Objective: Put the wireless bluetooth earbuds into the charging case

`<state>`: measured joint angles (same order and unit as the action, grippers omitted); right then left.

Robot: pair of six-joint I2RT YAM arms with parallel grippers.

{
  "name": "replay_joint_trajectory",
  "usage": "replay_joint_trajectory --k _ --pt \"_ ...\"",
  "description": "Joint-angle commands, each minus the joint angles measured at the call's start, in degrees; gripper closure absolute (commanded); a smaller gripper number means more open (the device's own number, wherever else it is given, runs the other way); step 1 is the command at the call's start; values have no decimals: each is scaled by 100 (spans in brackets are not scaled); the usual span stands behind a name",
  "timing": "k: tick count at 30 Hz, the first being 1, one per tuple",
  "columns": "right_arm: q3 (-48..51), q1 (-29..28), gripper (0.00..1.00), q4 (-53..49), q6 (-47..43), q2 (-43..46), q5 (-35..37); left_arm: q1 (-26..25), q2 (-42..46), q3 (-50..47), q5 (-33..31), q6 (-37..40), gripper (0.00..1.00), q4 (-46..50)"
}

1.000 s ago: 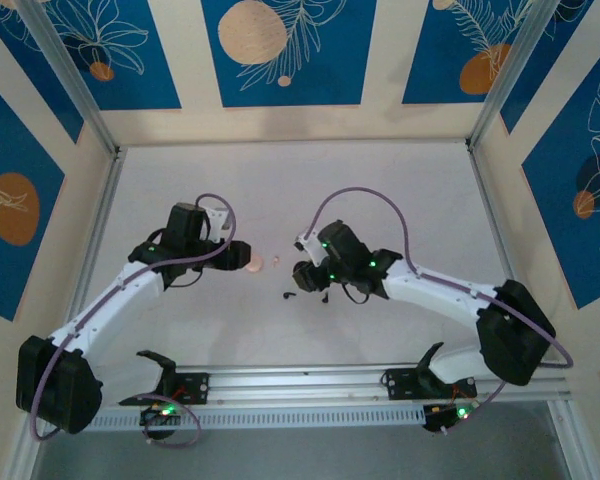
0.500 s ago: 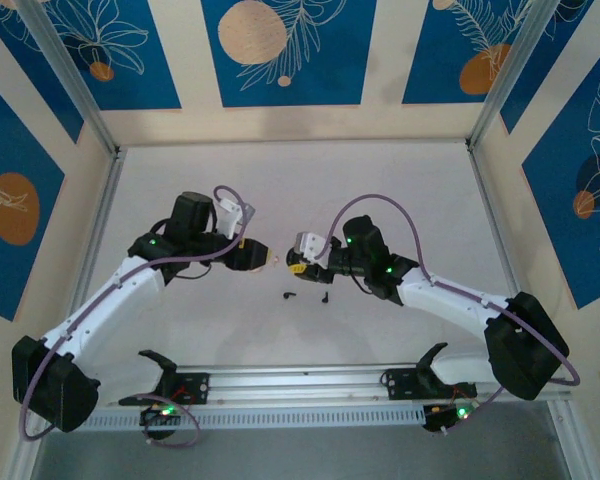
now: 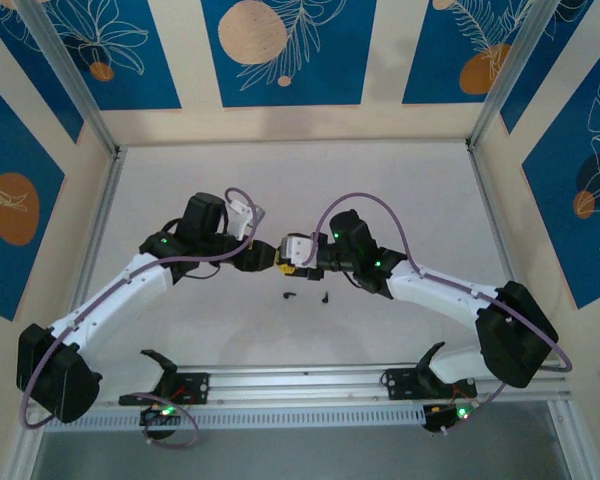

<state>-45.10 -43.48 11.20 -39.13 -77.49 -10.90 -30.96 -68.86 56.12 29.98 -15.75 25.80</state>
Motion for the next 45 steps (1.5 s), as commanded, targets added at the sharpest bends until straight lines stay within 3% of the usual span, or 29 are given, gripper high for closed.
replay_joint_trajectory --k 1,6,11,18,21,25,30,37,45 --pt "-222 -64 57 154 -122 -89 -10 -113 -68 88 -30 -163 47 -215" --pt "-271 -112 57 277 -28 -144 -43 -164 -195 131 -206 -135 49 -108" --pt "-318 -133 57 361 42 -171 -71 -171 -259 154 -342 -130 57 -44" --pt "-320 -161 57 430 54 -197 -88 -174 -259 110 -166 -109 77 -195" --pt "-219 -156 52 560 102 -137 -71 -175 -223 66 -192 102 83 -235" --pt "64 -49 35 722 331 155 -169 -142 -113 -125 -216 519 87 -500" --pt "602 467 27 769 1085 854 -1064 -128 -25 -527 281 1009 87 -1324" --pt "919 1527 29 355 2151 1478 -3197 -130 79 -1455 1639 1262 88 -3398" --pt "732 1824 31 48 2672 1440 -3780 -165 280 -2103 2576 1449 88 -4951"
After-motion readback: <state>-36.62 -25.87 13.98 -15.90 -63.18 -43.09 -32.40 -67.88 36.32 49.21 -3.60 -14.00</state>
